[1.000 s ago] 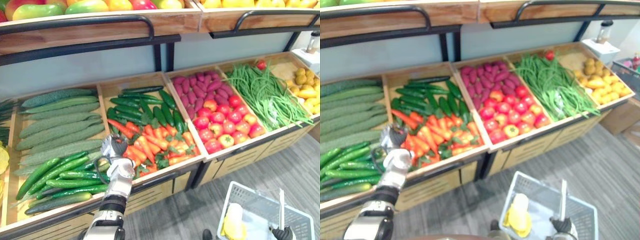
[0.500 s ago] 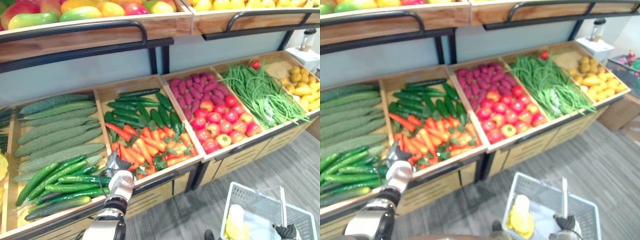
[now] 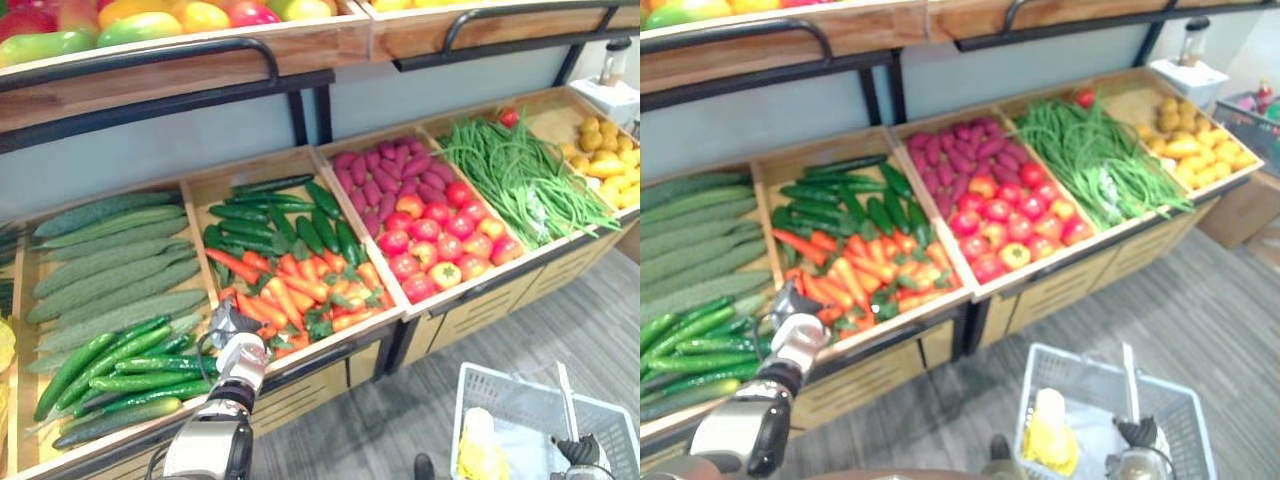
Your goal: Pick vegetable in the basket
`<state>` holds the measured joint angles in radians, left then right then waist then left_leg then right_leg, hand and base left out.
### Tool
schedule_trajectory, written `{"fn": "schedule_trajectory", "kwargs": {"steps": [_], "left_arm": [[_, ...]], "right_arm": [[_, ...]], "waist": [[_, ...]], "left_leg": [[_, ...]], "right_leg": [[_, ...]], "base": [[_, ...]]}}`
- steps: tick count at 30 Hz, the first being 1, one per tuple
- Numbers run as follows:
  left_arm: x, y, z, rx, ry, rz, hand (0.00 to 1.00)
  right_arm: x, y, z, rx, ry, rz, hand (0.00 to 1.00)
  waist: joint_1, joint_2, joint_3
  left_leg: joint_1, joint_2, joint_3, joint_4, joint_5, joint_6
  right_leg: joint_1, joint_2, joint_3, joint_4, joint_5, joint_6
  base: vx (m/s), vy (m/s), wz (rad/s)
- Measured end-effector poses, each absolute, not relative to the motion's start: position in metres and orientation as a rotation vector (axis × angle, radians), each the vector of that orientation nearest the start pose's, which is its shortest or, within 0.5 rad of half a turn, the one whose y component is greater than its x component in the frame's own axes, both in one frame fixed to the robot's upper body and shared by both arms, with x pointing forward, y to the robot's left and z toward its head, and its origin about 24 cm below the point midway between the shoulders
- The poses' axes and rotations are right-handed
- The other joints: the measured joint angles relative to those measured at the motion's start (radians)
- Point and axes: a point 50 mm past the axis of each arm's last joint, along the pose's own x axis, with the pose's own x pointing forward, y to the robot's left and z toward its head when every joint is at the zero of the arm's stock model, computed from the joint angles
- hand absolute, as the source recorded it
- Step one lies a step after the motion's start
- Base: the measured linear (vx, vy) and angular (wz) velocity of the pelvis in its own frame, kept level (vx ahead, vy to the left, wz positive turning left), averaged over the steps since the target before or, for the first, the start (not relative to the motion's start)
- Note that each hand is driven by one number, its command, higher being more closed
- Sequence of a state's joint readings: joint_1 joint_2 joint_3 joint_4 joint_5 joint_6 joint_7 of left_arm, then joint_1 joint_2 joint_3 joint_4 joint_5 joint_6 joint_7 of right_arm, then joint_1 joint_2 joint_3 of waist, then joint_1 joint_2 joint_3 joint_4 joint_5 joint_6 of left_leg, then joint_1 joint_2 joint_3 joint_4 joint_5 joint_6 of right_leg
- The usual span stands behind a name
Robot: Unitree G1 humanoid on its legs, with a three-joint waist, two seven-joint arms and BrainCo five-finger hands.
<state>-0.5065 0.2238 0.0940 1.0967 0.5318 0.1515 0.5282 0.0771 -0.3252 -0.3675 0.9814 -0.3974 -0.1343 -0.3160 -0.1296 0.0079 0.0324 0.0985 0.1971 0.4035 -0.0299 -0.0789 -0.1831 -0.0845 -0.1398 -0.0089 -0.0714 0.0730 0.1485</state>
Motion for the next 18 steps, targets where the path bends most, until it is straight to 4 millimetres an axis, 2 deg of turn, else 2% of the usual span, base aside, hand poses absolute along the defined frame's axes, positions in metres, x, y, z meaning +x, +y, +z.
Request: {"fn": "schedule_trajectory", "kwargs": {"steps": [5,6,18], "left_arm": [[0.293,0.25,-0.0345,0.921,0.553,0.479,0.0],[0.2925,0.2505,-0.035,0.924,0.556,0.478,1.0],[0.2858,0.2506,-0.0404,1.045,0.54,0.418,1.0]], "right_arm": [[0.1125,-0.3315,-0.1,-0.659,0.845,-0.533,1.0],[0.1135,-0.3314,-0.0992,-0.665,0.839,-0.528,1.0],[0.1166,-0.3353,-0.0957,-0.73,0.837,-0.465,1.0]], "waist": [[0.0,0.004,0.001],[-0.002,0.005,0.002],[-0.002,0.011,0.004]], "left_leg": [[-0.003,0.007,0.02,0.001,-0.002,-0.005],[-0.003,0.007,0.022,0.001,-0.002,-0.005],[-0.002,0.008,0.022,0.001,-0.007,-0.012]], "right_leg": [[-0.016,0.01,0.018,0.0,0.004,-0.003],[-0.016,0.011,0.02,-0.002,0.004,-0.001],[-0.009,0.012,0.018,-0.016,0.005,0.0]], "base": [[0.0,-0.021,-0.12],[0.0,-0.019,-0.05],[0.0,0.0,0.0]]}}
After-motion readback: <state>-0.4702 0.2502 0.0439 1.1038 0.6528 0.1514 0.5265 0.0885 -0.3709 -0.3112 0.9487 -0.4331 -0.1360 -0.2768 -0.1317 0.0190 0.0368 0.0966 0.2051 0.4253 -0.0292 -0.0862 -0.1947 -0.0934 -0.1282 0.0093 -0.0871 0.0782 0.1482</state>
